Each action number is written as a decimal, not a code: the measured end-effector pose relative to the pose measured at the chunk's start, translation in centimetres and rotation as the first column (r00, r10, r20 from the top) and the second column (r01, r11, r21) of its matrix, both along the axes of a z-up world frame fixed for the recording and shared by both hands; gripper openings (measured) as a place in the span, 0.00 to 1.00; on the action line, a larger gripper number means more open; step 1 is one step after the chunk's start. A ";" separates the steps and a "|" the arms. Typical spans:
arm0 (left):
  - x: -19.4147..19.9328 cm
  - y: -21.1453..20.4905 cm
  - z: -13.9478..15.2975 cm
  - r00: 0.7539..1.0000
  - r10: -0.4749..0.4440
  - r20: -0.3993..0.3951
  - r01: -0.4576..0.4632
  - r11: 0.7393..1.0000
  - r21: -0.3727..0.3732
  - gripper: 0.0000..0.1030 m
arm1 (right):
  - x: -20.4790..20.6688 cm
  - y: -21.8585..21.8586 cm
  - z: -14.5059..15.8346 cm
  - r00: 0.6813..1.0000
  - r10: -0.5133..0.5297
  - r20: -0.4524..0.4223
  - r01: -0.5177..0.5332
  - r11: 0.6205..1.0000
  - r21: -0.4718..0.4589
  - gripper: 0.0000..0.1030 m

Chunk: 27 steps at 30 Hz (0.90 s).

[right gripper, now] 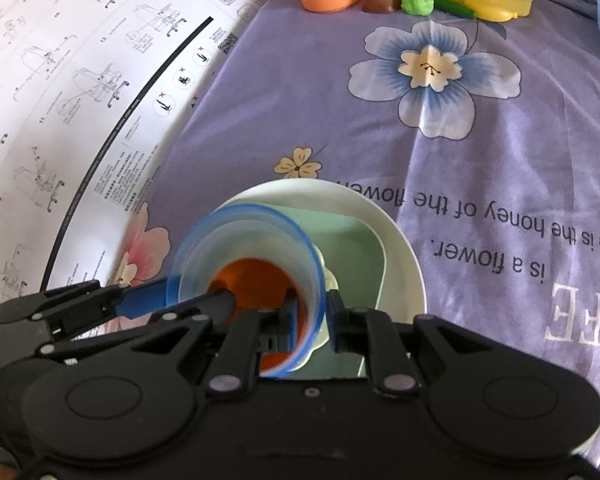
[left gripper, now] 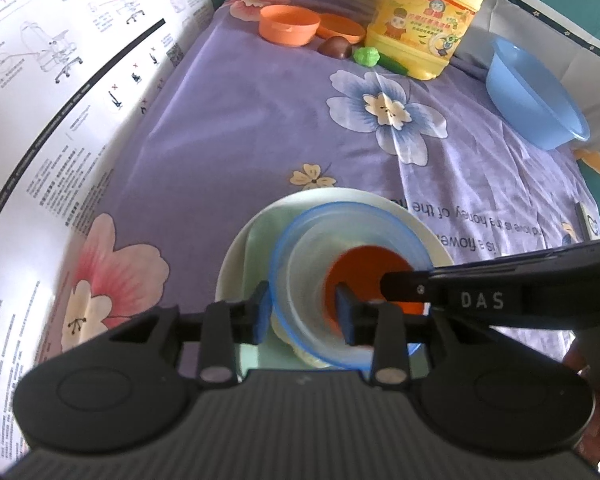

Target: Organize plates and bowls

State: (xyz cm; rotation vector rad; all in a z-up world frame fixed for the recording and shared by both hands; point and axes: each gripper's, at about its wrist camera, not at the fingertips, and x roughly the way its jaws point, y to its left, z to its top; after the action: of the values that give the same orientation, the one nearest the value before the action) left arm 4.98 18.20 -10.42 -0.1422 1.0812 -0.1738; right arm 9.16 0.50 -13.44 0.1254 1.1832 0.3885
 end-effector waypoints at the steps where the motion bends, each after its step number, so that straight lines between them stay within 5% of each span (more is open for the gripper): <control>1: 0.0 0.0 0.0 1.000 0.001 0.000 -0.001 1.000 0.001 0.33 | 0.0 0.0 0.0 1.000 0.000 -0.001 0.000 1.000 0.004 0.15; 10: -0.1 -0.3 0.0 1.000 -0.009 0.002 0.009 1.000 0.015 0.36 | -0.2 -0.7 0.2 1.000 -0.002 0.007 0.002 1.000 0.024 0.15; 16: -0.9 -0.2 1.3 0.999 0.012 0.050 -0.014 0.999 0.052 0.65 | -0.8 -1.4 1.3 0.999 -0.015 0.038 0.014 0.999 0.036 0.18; 18: -1.4 0.0 2.1 0.997 0.019 0.080 -0.024 0.998 0.059 0.74 | -1.2 -2.1 1.9 0.998 -0.023 0.061 0.021 0.999 0.043 0.29; 20: -2.0 0.2 2.9 0.993 0.036 0.115 -0.044 0.997 0.069 0.93 | -1.9 -3.0 2.7 0.995 -0.034 0.094 0.030 0.999 0.045 0.44; 21: -2.3 0.3 3.3 0.990 0.044 0.135 -0.054 0.996 0.071 0.98 | -2.2 -3.6 3.1 0.993 -0.041 0.110 0.036 0.998 0.047 0.60; 22: -2.7 0.5 3.8 0.987 0.047 0.153 -0.058 0.996 0.065 1.00 | -2.6 -4.2 3.5 0.991 -0.051 0.124 0.045 0.998 0.050 0.75; 24: -3.6 0.7 4.6 0.982 0.044 0.186 -0.055 0.997 0.052 1.00 | -3.6 -5.6 4.3 0.983 -0.073 0.168 0.064 0.996 0.062 0.90; 27: -4.7 0.5 5.5 0.976 0.031 0.218 -0.045 0.997 0.060 1.00 | -5.3 -7.6 5.2 0.972 -0.101 0.210 0.084 0.993 0.087 1.00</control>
State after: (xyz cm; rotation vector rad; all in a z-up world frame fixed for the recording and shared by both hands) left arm 0.28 18.69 -4.96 -0.0841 0.8649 -0.1164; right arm 3.83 -7.08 -8.23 0.2006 0.9458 0.3562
